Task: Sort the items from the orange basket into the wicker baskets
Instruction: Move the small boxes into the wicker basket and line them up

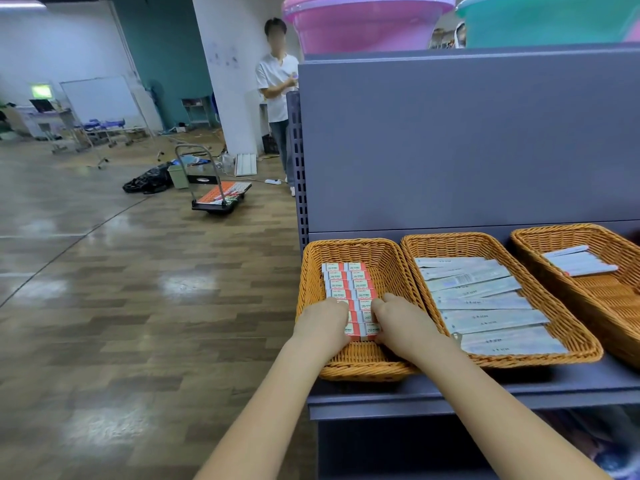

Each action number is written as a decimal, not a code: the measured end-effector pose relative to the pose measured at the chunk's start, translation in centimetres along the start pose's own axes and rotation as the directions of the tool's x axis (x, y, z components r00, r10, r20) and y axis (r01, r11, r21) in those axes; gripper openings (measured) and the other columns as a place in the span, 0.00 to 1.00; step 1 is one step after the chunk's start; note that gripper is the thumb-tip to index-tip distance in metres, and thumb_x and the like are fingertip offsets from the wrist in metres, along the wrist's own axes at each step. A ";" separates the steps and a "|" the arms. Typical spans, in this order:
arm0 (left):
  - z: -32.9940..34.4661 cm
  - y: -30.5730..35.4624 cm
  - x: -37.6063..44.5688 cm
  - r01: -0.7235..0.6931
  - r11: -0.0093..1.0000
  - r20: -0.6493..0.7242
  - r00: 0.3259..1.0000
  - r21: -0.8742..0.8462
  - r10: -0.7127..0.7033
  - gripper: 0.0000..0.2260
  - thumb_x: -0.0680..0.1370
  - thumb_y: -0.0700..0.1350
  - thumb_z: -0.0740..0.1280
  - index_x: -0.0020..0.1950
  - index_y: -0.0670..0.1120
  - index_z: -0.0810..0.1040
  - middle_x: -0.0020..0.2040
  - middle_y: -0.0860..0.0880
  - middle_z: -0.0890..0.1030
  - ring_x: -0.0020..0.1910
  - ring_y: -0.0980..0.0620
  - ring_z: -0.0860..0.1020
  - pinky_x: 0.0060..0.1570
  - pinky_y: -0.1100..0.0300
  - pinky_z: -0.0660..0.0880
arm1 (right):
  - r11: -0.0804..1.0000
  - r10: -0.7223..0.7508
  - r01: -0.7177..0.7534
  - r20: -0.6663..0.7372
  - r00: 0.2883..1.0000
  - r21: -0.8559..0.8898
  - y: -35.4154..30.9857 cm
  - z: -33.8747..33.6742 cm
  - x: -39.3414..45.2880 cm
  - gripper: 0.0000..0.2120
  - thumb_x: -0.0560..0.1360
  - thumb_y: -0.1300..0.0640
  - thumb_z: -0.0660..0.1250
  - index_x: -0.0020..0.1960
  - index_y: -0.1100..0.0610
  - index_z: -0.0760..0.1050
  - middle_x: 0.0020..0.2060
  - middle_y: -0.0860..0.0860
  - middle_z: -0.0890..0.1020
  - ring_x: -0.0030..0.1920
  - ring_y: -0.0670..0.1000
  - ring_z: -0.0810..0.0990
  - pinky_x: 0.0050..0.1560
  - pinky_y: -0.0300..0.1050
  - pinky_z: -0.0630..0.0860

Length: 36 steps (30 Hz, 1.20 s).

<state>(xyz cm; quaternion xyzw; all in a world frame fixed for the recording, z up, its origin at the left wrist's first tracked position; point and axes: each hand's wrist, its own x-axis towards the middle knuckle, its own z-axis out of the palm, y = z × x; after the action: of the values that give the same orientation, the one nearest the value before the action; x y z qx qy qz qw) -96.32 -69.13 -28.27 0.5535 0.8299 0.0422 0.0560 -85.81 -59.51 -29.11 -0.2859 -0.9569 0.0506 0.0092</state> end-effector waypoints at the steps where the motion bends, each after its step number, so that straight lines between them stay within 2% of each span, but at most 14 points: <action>1: -0.2 -0.1 0.2 -0.003 1.000 0.017 1.000 0.005 0.003 0.13 0.79 0.50 0.64 0.59 0.45 0.73 0.55 0.47 0.76 0.52 0.49 0.76 0.48 0.58 0.74 | 1.000 -0.009 0.009 0.015 1.000 -0.001 0.0 -0.2 0.0 0.14 0.77 0.57 0.63 0.61 0.59 0.70 0.57 0.54 0.73 0.58 0.54 0.72 0.56 0.46 0.73; 5: -1.4 -0.1 1.5 -0.017 0.996 -0.010 1.000 0.089 0.018 0.13 0.80 0.52 0.61 0.58 0.45 0.75 0.53 0.48 0.78 0.50 0.49 0.77 0.48 0.57 0.76 | 0.999 -0.040 0.040 -0.015 0.999 0.027 0.6 -1.6 0.2 0.13 0.77 0.54 0.63 0.59 0.58 0.73 0.55 0.53 0.75 0.58 0.54 0.73 0.55 0.47 0.72; 8: -2.5 0.7 3.4 -0.034 0.985 -0.137 0.989 0.171 0.059 0.15 0.80 0.52 0.59 0.61 0.46 0.74 0.57 0.47 0.78 0.55 0.47 0.76 0.51 0.54 0.73 | 0.999 -0.032 0.033 -0.116 0.993 0.010 1.3 -2.9 0.8 0.14 0.79 0.53 0.60 0.62 0.57 0.72 0.57 0.53 0.74 0.60 0.53 0.71 0.57 0.47 0.71; 12: -2.5 3.0 5.8 -0.124 0.969 -0.276 0.944 0.213 0.182 0.15 0.81 0.51 0.58 0.64 0.45 0.71 0.60 0.47 0.74 0.60 0.46 0.72 0.56 0.53 0.69 | 0.999 -0.008 -0.004 -0.215 0.976 -0.053 3.3 -4.0 1.6 0.12 0.80 0.57 0.56 0.59 0.60 0.71 0.57 0.55 0.74 0.60 0.55 0.71 0.57 0.48 0.70; 17: -1.7 6.8 8.4 -0.222 0.935 -0.241 0.926 0.277 0.291 0.15 0.81 0.51 0.57 0.63 0.45 0.71 0.61 0.47 0.74 0.61 0.46 0.71 0.58 0.53 0.68 | 0.985 0.075 -0.102 -0.184 0.980 -0.141 8.4 -4.3 0.9 0.12 0.80 0.59 0.56 0.62 0.60 0.70 0.58 0.55 0.73 0.61 0.55 0.70 0.56 0.48 0.70; 21: -1.6 11.7 10.2 -0.280 0.906 -0.222 0.907 0.317 0.358 0.17 0.81 0.53 0.56 0.65 0.46 0.71 0.61 0.47 0.74 0.61 0.46 0.71 0.57 0.53 0.67 | 0.970 0.143 -0.178 -0.208 0.968 -0.163 13.9 -5.2 -1.2 0.13 0.80 0.57 0.57 0.63 0.58 0.70 0.60 0.54 0.73 0.62 0.55 0.70 0.57 0.48 0.70; 29: -1.5 24.5 14.0 -0.302 0.919 -0.251 0.897 0.254 0.364 0.15 0.80 0.53 0.58 0.59 0.45 0.74 0.58 0.46 0.77 0.60 0.45 0.74 0.55 0.51 0.71 | 0.944 0.231 -0.279 -0.251 0.940 -0.175 25.6 -7.9 -7.0 0.15 0.81 0.55 0.54 0.64 0.59 0.70 0.61 0.56 0.74 0.63 0.57 0.71 0.60 0.49 0.68; 36: -0.7 33.8 16.2 -0.345 0.896 -0.214 0.887 0.279 0.408 0.17 0.81 0.54 0.57 0.62 0.44 0.73 0.60 0.45 0.75 0.60 0.44 0.72 0.56 0.51 0.69 | 0.916 0.316 -0.362 -0.243 0.917 -0.176 34.6 -9.4 -10.7 0.16 0.80 0.53 0.56 0.65 0.58 0.68 0.62 0.56 0.73 0.63 0.57 0.70 0.61 0.51 0.69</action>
<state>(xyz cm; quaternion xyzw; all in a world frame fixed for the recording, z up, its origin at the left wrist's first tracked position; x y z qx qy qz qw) -71.71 -41.25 -23.86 0.6968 0.7046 0.0290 -0.1309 -57.54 -35.72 -23.16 -0.4511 -0.8858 -0.0838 0.0699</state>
